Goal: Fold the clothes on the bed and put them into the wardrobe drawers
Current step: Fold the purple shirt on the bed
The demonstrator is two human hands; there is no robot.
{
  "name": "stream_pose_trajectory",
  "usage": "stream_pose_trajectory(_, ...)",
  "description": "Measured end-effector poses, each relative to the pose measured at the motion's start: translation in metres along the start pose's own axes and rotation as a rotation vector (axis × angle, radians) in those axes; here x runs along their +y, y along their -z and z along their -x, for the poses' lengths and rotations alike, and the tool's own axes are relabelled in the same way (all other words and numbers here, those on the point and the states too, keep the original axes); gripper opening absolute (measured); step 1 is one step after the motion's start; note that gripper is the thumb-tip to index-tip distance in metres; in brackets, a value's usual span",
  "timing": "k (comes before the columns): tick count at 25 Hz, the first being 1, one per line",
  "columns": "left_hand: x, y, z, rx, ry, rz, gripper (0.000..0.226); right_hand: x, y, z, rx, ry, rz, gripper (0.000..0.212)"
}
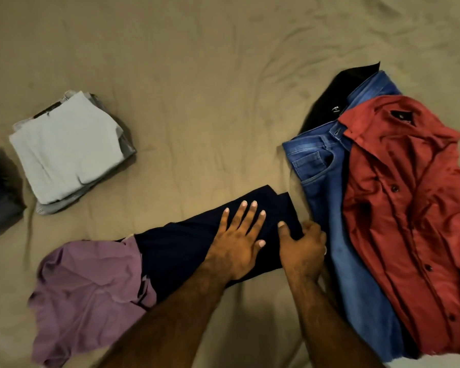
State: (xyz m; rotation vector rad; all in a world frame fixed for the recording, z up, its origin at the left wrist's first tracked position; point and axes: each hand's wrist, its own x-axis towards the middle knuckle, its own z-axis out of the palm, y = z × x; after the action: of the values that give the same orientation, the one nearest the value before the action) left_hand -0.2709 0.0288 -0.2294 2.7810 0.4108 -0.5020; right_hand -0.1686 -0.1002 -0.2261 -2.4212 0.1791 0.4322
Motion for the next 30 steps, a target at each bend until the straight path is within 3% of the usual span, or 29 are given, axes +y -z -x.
stream_pose_trajectory(2, 0.007, 0.012, 0.003, 0.1, 0.013, 0.241, 0.062, 0.002, -0.001, 0.007, -0.148, -0.011, 0.068, 0.057)
stream_pose_trajectory(5, 0.015, 0.037, 0.005, 0.197, 0.25, 0.832, 0.059, -0.013, 0.001, 0.013, -0.271, 0.08, 0.168, 0.037)
stream_pose_trajectory(7, 0.004, 0.061, 0.014, 0.165, 0.497, 1.263, 0.068, -0.034, -0.004, 0.041, -0.278, 0.284, 0.202, 0.033)
stream_pose_trajectory(9, -0.023, 0.079, 0.027, 0.105, 0.647, 1.511, 0.079, -0.054, -0.012, 0.078, -0.365, 0.505, 0.155, 0.031)
stream_pose_trajectory(12, -0.09, 0.075, 0.081, 0.23, 0.723, 1.735, 0.051, -0.079, -0.03, 0.135, -0.624, 0.871, 0.255, 0.036)
stream_pose_trajectory(14, -0.122, 0.055, 0.116, 0.222, 0.846, 1.661, 0.028, -0.078, -0.032, 0.151, -0.801, 0.917, 0.153, 0.032)
stream_pose_trajectory(15, -0.135, 0.04, 0.13, 0.207, 0.968, 1.546, 0.021, -0.073, -0.032, 0.158, -0.741, 0.927, 0.088, 0.025)
stream_pose_trajectory(17, -0.15, 0.026, 0.149, 0.208, 1.111, 1.379, 0.035, -0.058, -0.032, 0.156, -0.39, 0.881, 0.056, 0.019)
stream_pose_trajectory(19, -0.153, 0.03, 0.158, 0.267, 1.0, 1.34, 0.057, -0.047, -0.031, 0.145, -0.1, 0.703, 0.147, 0.03)
stream_pose_trajectory(20, -0.152, 0.036, 0.157, 0.252, 0.825, 1.225, 0.067, -0.043, -0.03, 0.135, -0.065, 0.627, 0.192, 0.041)
stream_pose_trajectory(22, -0.147, 0.037, 0.158, 0.129, 0.514, 0.651, 0.081, -0.035, -0.031, 0.128, -0.209, 0.502, 0.217, 0.061)
stream_pose_trajectory(24, -0.143, 0.038, 0.153, 0.094, 0.371, 0.162, 0.062, -0.029, -0.035, 0.141, -0.349, 0.51, 0.247, 0.068)
stream_pose_trajectory(25, -0.144, 0.037, 0.148, 0.105, 0.356, 0.04, 0.048, -0.023, -0.038, 0.149, -0.37, 0.591, 0.336, 0.069)
stream_pose_trajectory(27, -0.145, 0.038, 0.137, 0.147, 0.312, -0.047, 0.03, -0.016, -0.047, 0.156, -0.366, 0.735, 0.531, 0.06)
stream_pose_trajectory(30, -0.156, 0.034, 0.137, 0.192, 0.432, 0.187, 0.014, -0.016, -0.058, 0.158, -0.361, 0.775, 0.55, 0.031)
